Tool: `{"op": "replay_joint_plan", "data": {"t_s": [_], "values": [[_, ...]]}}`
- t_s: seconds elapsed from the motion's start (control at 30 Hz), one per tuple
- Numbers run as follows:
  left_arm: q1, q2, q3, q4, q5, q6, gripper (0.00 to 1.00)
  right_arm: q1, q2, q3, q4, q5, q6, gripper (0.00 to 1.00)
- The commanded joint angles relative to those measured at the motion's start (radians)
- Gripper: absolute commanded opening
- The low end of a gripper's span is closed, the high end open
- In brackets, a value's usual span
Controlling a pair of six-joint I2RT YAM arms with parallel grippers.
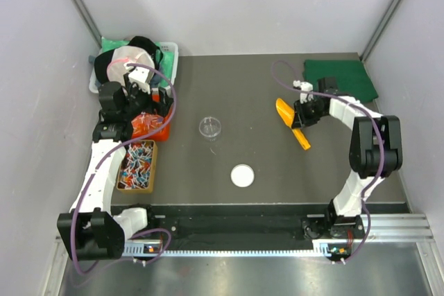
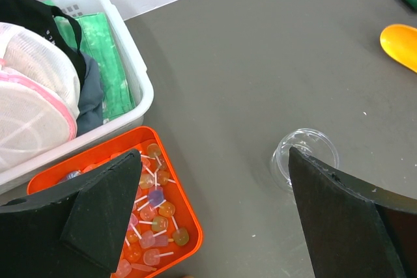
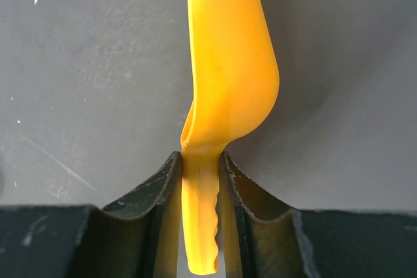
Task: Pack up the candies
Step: Move the spatula to the center of the board.
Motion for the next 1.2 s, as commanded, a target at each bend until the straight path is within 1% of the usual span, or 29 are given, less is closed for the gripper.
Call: {"op": "replay_joint_plan", "data": {"t_s": [0.0, 0.03, 0.07, 0.1, 0.23, 0.27, 0.33, 0.4, 0.47, 0.57, 0.63, 0.67, 0.73, 0.83, 1.17], "values": [[0.004, 0.001, -0.001, 0.062, 0.028, -0.001, 0.99, -0.101, 0.081, 0.100, -0.050, -0.224, -0.072, 0.13], [0.002, 0.003, 0.001, 0.059, 0.029, -0.001, 0.99, -0.116, 0.101, 0.126, -0.075, -0.249, -0.081, 0.14], [0.004, 0.001, 0.002, 0.059, 0.031, -0.001, 0.99, -0.132, 0.115, 0.135, -0.086, -0.293, -0.086, 0.17], [0.002, 0.003, 0.002, 0.057, 0.032, -0.002, 0.99, -0.154, 0.129, 0.145, -0.096, -0.312, -0.089, 0.18], [0.004, 0.006, 0.005, 0.057, 0.042, -0.004, 0.99, -0.201, 0.187, 0.168, -0.127, -0.344, -0.112, 0.23], [0.004, 0.008, 0.007, 0.057, 0.045, -0.005, 0.99, -0.211, 0.192, 0.168, -0.129, -0.353, -0.115, 0.27], [0.005, 0.011, 0.010, 0.056, 0.049, -0.010, 0.99, -0.241, 0.195, 0.165, -0.121, -0.360, -0.104, 0.30], [0.002, 0.011, 0.010, 0.060, 0.055, -0.014, 0.99, -0.257, 0.189, 0.165, -0.126, -0.392, -0.106, 0.38], [0.004, 0.015, 0.010, 0.063, 0.059, -0.017, 0.99, -0.261, 0.178, 0.159, -0.124, -0.380, -0.104, 0.48], [0.004, 0.015, 0.011, 0.071, 0.065, -0.025, 0.99, -0.261, 0.175, 0.159, -0.124, -0.355, -0.095, 0.59], [0.002, 0.012, 0.013, 0.069, 0.068, -0.031, 0.99, -0.261, 0.174, 0.157, -0.115, -0.331, -0.080, 0.61], [0.005, 0.014, 0.013, 0.069, 0.068, -0.031, 0.99, -0.261, 0.174, 0.156, -0.110, -0.311, -0.078, 0.67], [0.004, 0.011, 0.011, 0.068, 0.069, -0.033, 0.99, -0.263, 0.162, 0.146, -0.090, -0.288, -0.064, 0.72], [0.002, 0.005, 0.008, 0.063, 0.069, -0.031, 0.99, -0.261, 0.142, 0.136, -0.081, -0.274, -0.061, 0.73], [0.004, 0.008, -0.004, 0.069, 0.068, -0.027, 0.99, -0.261, 0.091, 0.100, -0.050, -0.229, -0.061, 0.73]]}}
